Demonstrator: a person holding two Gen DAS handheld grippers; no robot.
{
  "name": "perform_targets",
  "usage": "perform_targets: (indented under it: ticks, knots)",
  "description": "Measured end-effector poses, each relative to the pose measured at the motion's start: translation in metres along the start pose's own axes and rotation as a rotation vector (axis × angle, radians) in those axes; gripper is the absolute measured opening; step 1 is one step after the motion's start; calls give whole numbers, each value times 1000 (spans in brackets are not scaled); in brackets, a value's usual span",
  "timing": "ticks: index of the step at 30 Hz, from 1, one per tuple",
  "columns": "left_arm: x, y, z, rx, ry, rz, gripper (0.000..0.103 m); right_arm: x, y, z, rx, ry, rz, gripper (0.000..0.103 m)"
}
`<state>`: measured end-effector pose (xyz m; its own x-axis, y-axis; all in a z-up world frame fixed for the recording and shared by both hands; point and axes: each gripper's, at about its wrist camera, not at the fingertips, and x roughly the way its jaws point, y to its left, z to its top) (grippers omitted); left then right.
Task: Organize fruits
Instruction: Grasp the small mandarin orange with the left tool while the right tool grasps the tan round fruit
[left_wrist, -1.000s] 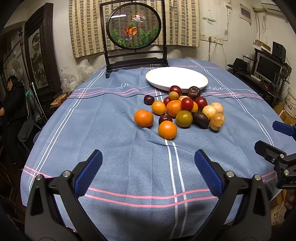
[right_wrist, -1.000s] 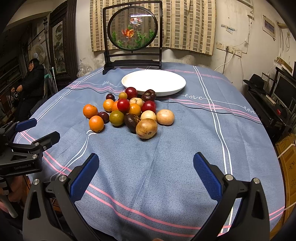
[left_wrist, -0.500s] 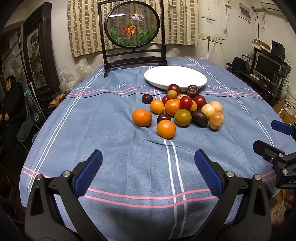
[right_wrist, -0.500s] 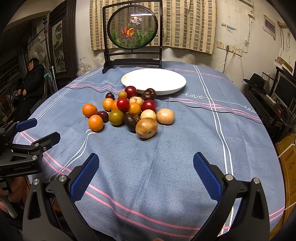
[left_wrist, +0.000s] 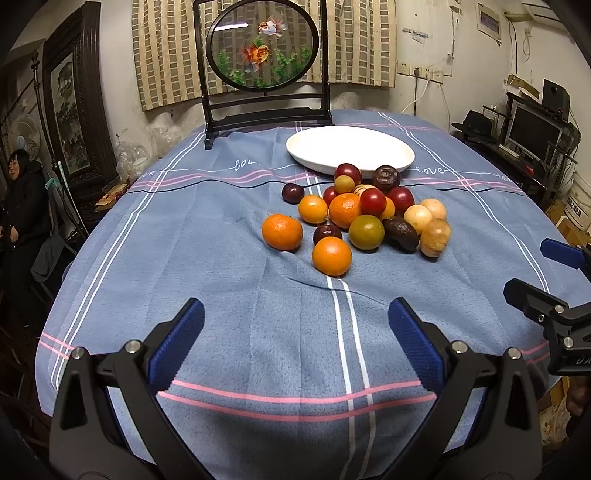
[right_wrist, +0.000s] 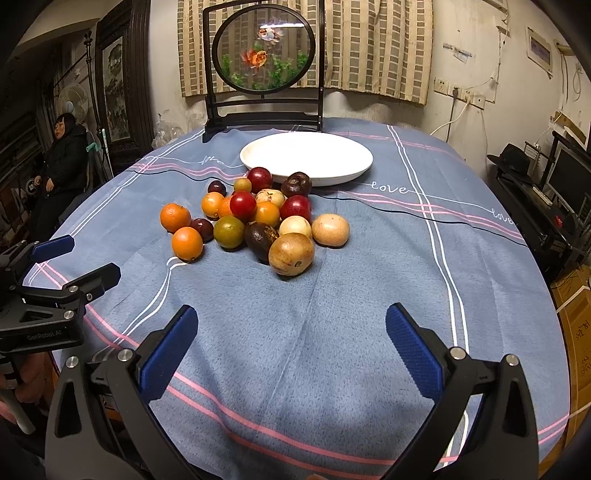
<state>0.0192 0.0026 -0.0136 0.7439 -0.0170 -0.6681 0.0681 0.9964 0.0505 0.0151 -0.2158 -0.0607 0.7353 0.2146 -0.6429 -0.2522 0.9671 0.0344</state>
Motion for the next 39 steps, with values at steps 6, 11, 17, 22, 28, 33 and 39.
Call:
perform_targets:
  ticks: [6, 11, 17, 22, 28, 33, 39]
  knots:
    - [6, 2, 2, 0, 10, -6, 101, 3, -1, 2, 0, 10, -4, 102]
    - [13, 3, 4, 0, 19, -14, 101, 8, -3, 5, 1, 20, -7, 102]
    - [25, 4, 8, 11, 26, -24, 101, 19, -10, 12, 21, 27, 7, 102]
    - [40, 8, 13, 13, 48, -20, 101, 36, -22, 17, 85, 70, 65, 102]
    - [58, 12, 19, -4, 71, -39, 101, 46, -15, 29, 40, 43, 76, 102]
    - [67, 11, 22, 17, 71, -75, 100, 69, -12, 40, -8, 93, 79, 90]
    - [83, 3, 29, 44, 104, -116, 92, 98, -16, 46, -24, 160, 103, 82]
